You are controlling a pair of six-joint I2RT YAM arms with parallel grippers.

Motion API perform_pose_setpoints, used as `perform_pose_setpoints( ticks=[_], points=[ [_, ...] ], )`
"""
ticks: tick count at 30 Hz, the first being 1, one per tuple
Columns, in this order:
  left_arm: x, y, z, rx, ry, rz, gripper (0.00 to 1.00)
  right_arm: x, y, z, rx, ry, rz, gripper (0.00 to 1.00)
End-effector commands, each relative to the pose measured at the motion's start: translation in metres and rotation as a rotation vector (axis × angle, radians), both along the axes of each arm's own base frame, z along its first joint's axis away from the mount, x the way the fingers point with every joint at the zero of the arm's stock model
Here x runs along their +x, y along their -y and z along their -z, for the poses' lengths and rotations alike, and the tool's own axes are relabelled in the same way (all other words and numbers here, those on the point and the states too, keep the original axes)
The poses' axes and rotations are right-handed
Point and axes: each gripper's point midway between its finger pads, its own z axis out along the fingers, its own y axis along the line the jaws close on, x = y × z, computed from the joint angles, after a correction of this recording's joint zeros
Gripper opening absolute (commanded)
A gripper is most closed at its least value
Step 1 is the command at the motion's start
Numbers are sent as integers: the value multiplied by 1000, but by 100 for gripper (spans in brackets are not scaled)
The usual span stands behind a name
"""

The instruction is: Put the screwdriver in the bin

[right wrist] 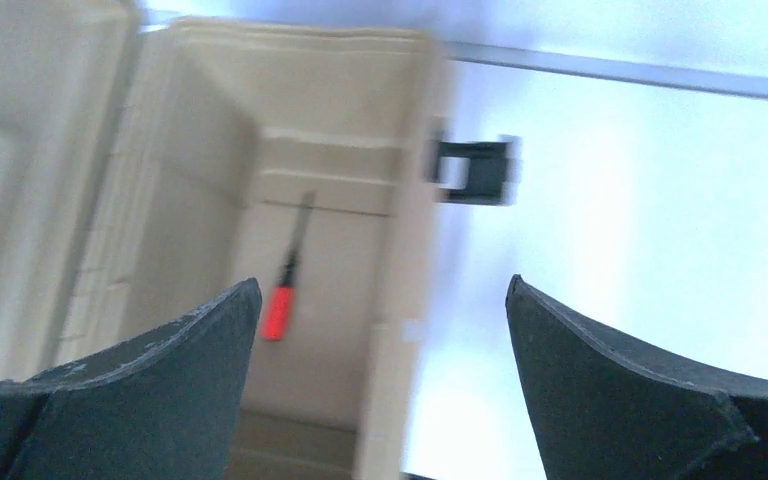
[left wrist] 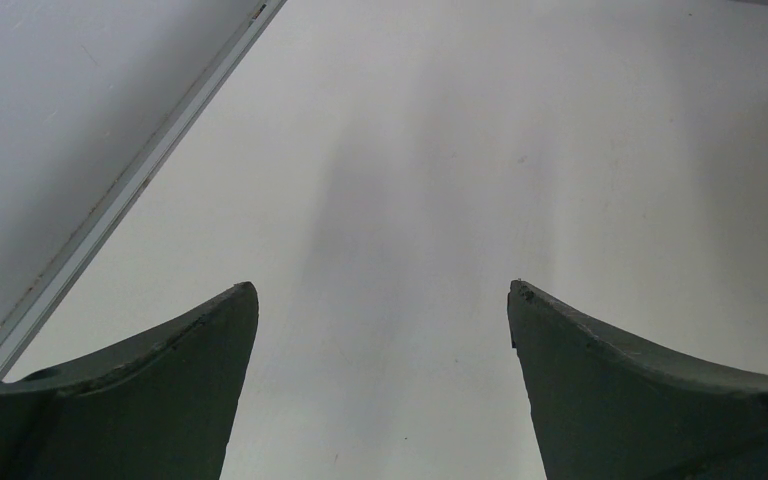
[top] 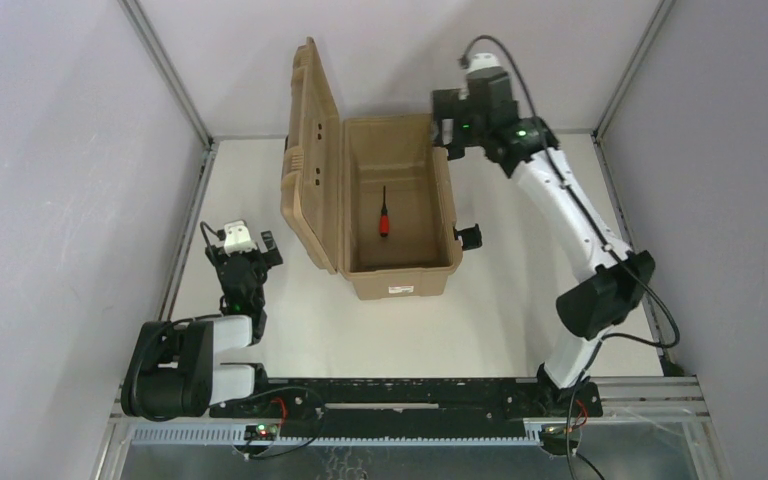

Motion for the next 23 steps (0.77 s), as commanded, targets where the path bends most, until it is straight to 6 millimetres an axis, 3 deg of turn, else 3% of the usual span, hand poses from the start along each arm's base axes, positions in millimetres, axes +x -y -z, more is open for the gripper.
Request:
perform_pose_setpoints(
  ticks=[1, 5, 11, 16, 23],
  points=[
    [15, 0, -38, 14, 120, 13, 100, 17, 98, 16, -130, -14, 147, 100],
    [15, 0, -38, 14, 120, 13, 100, 26, 176, 17, -89, -9, 262, 100],
    [15, 0, -38, 14, 120, 13, 100, 21, 248, 17, -94, -11, 377, 100],
    [15, 0, -38, 14, 121, 13, 100, 15, 268, 12, -112, 10, 413, 100],
    [15, 0, -38, 14, 121, 13, 100, 12, 264, 11, -90, 4, 396, 100]
  ],
)
